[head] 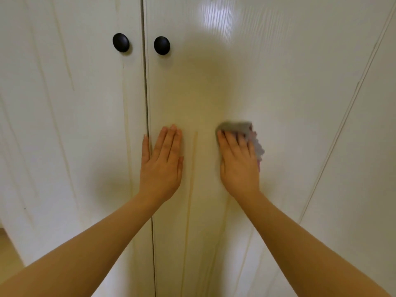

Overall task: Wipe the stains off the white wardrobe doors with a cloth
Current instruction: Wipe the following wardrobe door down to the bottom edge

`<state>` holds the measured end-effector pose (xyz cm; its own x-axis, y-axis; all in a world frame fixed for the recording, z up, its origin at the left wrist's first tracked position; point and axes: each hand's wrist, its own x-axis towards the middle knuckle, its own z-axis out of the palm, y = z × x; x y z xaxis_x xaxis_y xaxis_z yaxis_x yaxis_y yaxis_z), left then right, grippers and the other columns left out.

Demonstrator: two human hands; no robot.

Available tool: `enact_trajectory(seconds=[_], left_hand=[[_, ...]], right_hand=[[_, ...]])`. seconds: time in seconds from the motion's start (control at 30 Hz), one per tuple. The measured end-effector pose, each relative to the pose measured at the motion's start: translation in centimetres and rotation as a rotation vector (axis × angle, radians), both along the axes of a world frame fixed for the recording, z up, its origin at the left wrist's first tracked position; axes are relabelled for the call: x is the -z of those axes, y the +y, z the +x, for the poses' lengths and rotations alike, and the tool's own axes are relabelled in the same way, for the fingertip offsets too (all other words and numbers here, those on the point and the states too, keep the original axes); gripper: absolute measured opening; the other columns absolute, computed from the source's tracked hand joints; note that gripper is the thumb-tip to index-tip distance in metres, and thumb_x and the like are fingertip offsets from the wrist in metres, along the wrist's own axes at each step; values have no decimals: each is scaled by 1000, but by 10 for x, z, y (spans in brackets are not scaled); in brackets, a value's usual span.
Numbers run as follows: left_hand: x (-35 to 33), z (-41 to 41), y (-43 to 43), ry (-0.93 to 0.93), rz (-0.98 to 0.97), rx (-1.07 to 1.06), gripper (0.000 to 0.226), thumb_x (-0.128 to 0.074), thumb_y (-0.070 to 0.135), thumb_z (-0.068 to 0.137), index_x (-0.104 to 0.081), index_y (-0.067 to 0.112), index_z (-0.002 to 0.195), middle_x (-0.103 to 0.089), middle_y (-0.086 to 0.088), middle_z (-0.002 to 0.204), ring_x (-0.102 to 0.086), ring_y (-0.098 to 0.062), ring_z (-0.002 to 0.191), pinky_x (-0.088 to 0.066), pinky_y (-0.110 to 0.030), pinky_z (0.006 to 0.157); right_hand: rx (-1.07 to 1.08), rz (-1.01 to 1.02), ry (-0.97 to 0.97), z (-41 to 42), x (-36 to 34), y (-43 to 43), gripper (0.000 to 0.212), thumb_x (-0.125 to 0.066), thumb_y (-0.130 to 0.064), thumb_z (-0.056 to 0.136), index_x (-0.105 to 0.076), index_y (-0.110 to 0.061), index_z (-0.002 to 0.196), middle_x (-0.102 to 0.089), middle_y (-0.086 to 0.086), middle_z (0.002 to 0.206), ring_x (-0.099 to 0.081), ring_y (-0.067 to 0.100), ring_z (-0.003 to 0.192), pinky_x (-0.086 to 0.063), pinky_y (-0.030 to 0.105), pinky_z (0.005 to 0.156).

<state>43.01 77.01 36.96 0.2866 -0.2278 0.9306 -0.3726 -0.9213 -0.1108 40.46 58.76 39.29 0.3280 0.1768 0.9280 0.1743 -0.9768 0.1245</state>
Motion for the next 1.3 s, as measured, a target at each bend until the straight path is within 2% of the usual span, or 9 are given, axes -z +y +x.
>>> enact_trajectory(seconds=[0.1,0.3,0.5,0.7,0.87,0.97,1.13,1.2,1.3], left_hand=[[1,2,8,35,-26,-44,53,-29,28,98,-26,2,143,-33,-16,149,-23,-28,139,-2,-48,114],[20,4,30,62,73,-116,56,-25,35,99,-24,3,145,-28,-14,151,-22,-29,140,-7,-51,114],[23,5,26,59,48,-73,54,-20,33,101,-23,2,145,-21,-13,151,-22,-31,140,-10,-51,113],[21,5,37,55,87,-57,52,-17,33,103,-28,4,144,-26,-13,151,-25,-28,139,-17,-51,112],[26,7,29,87,51,-54,53,-22,31,100,-22,3,146,-21,-13,154,-16,-28,142,-11,-48,115],[26,9,30,100,40,-55,54,-21,32,100,-17,4,147,-18,-11,154,0,-22,146,-9,-47,115],[30,4,37,88,96,-57,55,-25,30,99,-20,4,147,-25,-14,153,-18,-28,142,-14,-50,114],[38,2,37,95,105,-49,60,-28,30,98,-12,6,151,-22,-13,154,-14,-27,144,-12,-50,114],[45,0,31,106,86,-72,60,-30,29,96,-13,4,148,-18,-12,153,-17,-29,142,-12,-50,114]], right_hand=[[-9,91,-44,12,-20,19,54,-36,-6,78,-52,-5,130,-57,13,126,-37,30,118,-22,44,104],[-114,-401,139,-10,61,11,49,-39,-6,81,-57,-12,126,-62,3,123,-50,29,113,-30,42,103],[-31,17,-21,18,-46,47,53,-37,-8,79,-51,-7,131,-56,12,129,-46,34,119,-20,41,105],[-160,-513,141,-1,29,21,48,-40,-7,82,-55,-10,128,-60,7,125,-48,29,117,-25,42,106],[-33,8,-11,20,-49,48,52,-39,-8,80,-51,-7,131,-56,12,129,-39,31,119,-21,42,104],[-75,-246,50,15,6,41,53,-39,-8,80,-51,-8,131,-57,12,128,-42,32,119,-21,43,106],[-223,-746,120,12,23,5,42,-33,-7,91,-56,-8,126,-62,6,122,-45,28,118,-23,43,108],[-144,-647,42,20,-19,9,45,-40,-8,83,-57,-8,125,-63,8,119,-50,31,113,-26,44,104],[-28,-165,-39,23,-51,30,51,-42,-7,79,-53,-7,129,-58,11,125,-39,30,117,-21,43,104]])
